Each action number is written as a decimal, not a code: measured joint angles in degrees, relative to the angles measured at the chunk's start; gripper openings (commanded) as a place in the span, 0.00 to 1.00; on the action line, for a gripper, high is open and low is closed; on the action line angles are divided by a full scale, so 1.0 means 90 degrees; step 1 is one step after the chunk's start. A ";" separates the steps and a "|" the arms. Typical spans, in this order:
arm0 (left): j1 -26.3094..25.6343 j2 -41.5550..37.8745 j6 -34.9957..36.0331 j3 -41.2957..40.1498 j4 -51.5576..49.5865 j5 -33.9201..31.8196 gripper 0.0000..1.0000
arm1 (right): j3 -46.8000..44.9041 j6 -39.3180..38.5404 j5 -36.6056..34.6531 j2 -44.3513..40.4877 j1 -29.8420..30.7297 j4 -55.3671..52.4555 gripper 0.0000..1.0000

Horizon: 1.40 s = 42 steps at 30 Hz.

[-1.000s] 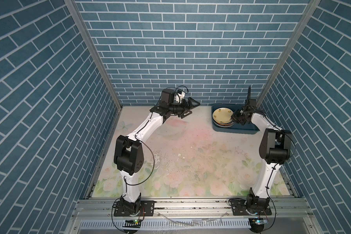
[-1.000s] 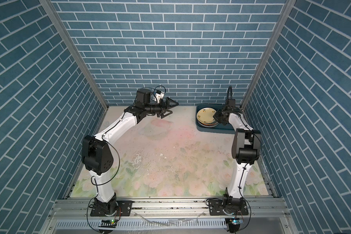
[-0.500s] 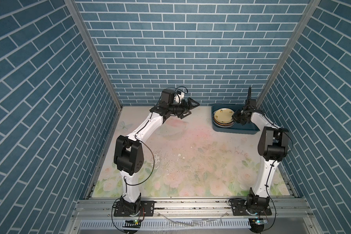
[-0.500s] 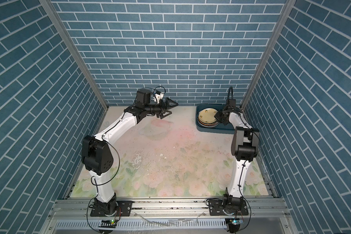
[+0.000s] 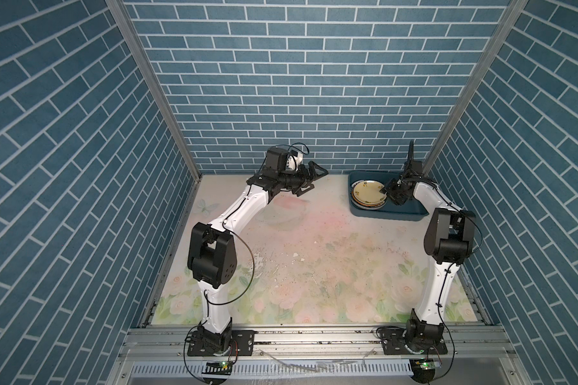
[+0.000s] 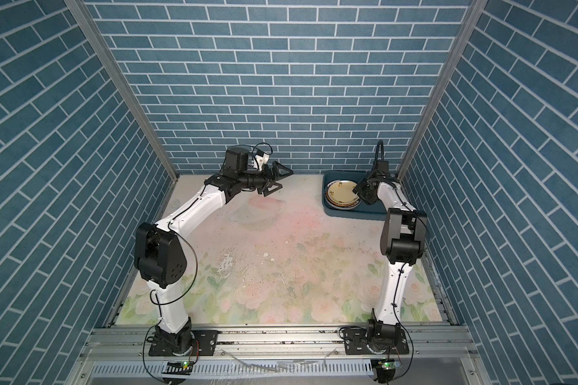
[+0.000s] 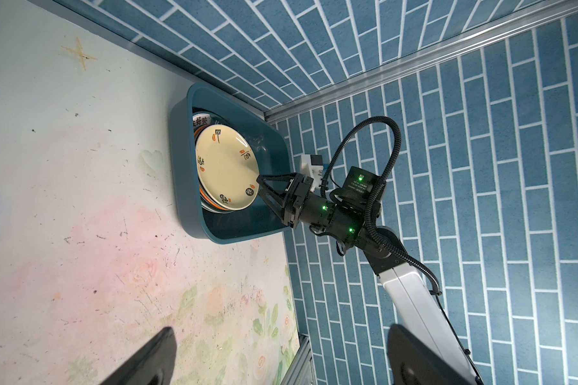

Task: Place the plates into the plastic bin on the countertop
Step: Place the plate in the plastic bin, then reset both arms

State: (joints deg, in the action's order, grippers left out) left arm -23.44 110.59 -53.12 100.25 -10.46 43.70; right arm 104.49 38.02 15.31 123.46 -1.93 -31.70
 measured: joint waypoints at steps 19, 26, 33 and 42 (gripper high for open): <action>0.0729 -0.1433 0.1821 -0.0690 -0.1328 -0.1494 1.00 | -0.1637 -0.0622 -0.1042 -0.3050 0.0007 -0.0015 0.76; 0.1234 -0.3334 0.3636 -0.3041 -0.0911 -0.4274 1.00 | -0.3815 -0.1098 -0.1962 -0.5022 0.0148 0.0432 0.76; 0.1285 -0.4328 0.5272 -0.6047 0.1382 -0.6581 1.00 | -0.5751 -0.1411 -0.3291 -0.6521 0.0214 0.0418 0.92; 0.1491 -0.3662 0.5989 -0.7905 0.3742 -0.7728 1.00 | -0.7664 -0.1846 -0.4165 -0.7490 0.0214 0.1506 0.99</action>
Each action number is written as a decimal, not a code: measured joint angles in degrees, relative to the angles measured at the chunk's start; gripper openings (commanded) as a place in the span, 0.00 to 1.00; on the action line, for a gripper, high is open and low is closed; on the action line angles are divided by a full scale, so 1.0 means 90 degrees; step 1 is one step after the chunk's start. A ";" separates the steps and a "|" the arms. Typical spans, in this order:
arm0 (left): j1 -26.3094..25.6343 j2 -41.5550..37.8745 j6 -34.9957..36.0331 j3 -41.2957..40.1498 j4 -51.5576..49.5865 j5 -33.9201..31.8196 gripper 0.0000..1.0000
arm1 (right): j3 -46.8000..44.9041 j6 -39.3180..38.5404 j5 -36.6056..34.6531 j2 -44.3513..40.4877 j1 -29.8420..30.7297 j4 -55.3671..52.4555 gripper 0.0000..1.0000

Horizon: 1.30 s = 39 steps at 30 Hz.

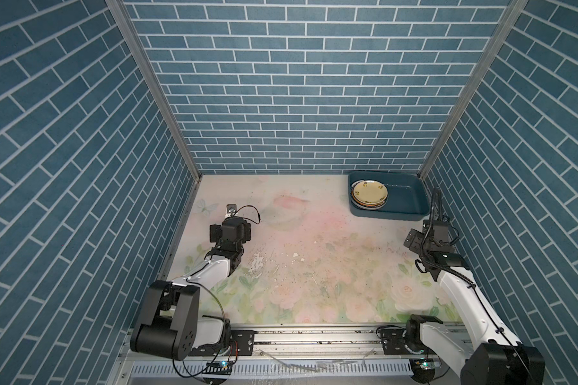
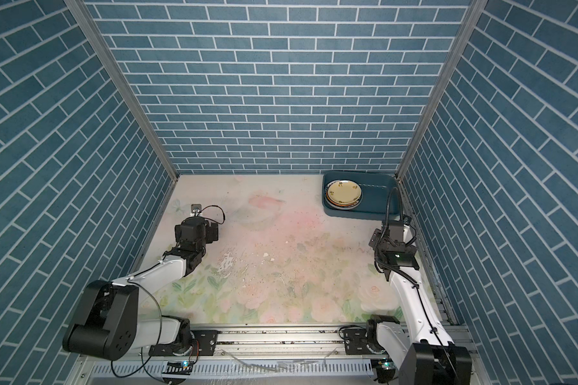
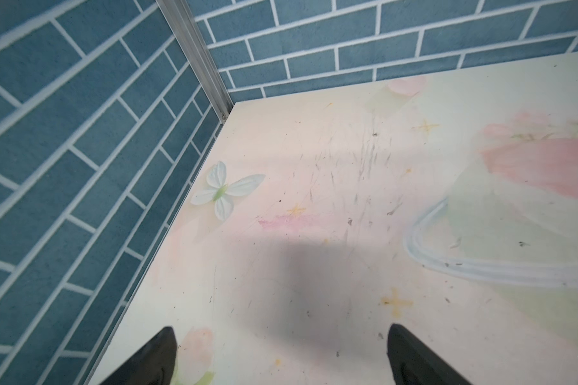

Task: Place the plates into the plastic bin on the countertop
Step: Reset both arms

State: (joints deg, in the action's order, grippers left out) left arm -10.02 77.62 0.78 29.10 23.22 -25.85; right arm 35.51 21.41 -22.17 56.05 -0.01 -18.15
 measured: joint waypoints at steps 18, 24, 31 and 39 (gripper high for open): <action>0.0690 0.1078 0.0117 -0.0874 0.2846 0.0962 1.00 | -0.1214 -0.1120 -0.0102 0.1496 0.0000 0.3973 0.99; 0.0697 0.1081 0.0109 -0.0872 0.3002 0.1044 1.00 | -0.1200 -0.1384 0.0121 0.2752 -0.0005 0.5362 0.98; 0.0697 0.1081 0.0109 -0.0872 0.3079 0.1052 1.00 | -0.1404 -0.1566 0.0729 0.3300 -0.0015 0.6851 0.98; 0.0695 0.1081 0.0109 -0.0872 0.3079 0.1052 1.00 | -0.1656 -0.1673 0.1168 0.3570 -0.0085 0.7541 0.99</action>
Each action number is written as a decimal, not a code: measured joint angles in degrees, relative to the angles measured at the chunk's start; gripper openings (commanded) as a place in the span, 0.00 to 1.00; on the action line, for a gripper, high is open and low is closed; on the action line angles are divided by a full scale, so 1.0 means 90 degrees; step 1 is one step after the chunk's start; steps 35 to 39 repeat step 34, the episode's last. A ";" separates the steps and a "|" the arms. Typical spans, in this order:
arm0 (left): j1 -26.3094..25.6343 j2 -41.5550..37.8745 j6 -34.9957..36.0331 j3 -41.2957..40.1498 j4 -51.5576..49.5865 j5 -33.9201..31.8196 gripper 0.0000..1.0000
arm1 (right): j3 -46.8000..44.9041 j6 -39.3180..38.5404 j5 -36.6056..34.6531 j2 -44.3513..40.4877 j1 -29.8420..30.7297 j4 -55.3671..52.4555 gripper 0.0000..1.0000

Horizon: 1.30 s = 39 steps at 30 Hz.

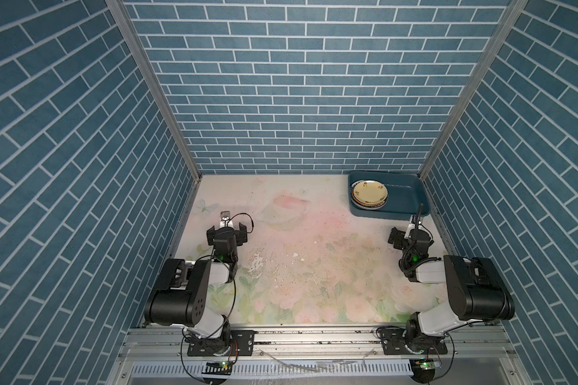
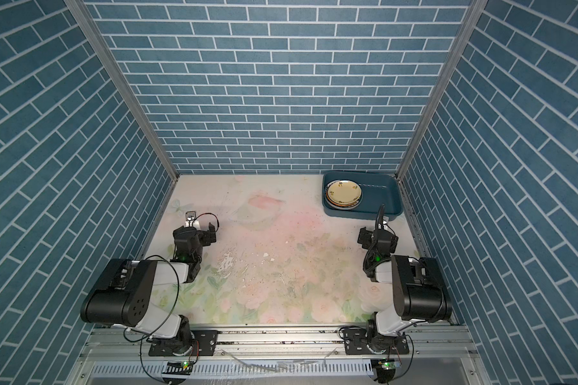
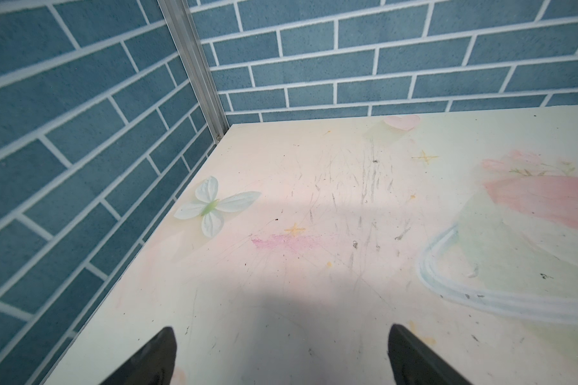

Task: Place the plates into the plastic bin on the countertop
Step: Reset both arms

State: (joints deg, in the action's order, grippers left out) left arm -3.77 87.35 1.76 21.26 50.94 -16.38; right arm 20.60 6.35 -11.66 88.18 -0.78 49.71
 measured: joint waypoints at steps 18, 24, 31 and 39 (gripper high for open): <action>0.0002 0.0000 0.0000 0.0000 0.0000 0.0000 1.00 | 0.0041 -0.0024 0.0170 0.0000 -0.0087 0.0058 0.99; 0.0000 0.0000 0.0000 0.0000 0.0000 0.0000 1.00 | 0.0041 -0.0029 0.0180 0.0000 -0.0087 0.0058 0.99; 0.0000 0.0000 0.0000 0.0000 0.0000 0.0000 1.00 | 0.0044 -0.0051 0.0333 0.0000 -0.0087 0.0051 0.99; 0.0000 0.0000 0.0000 0.0000 0.0000 0.0000 1.00 | 0.0041 -0.0051 0.0379 0.0000 -0.0087 0.0051 0.99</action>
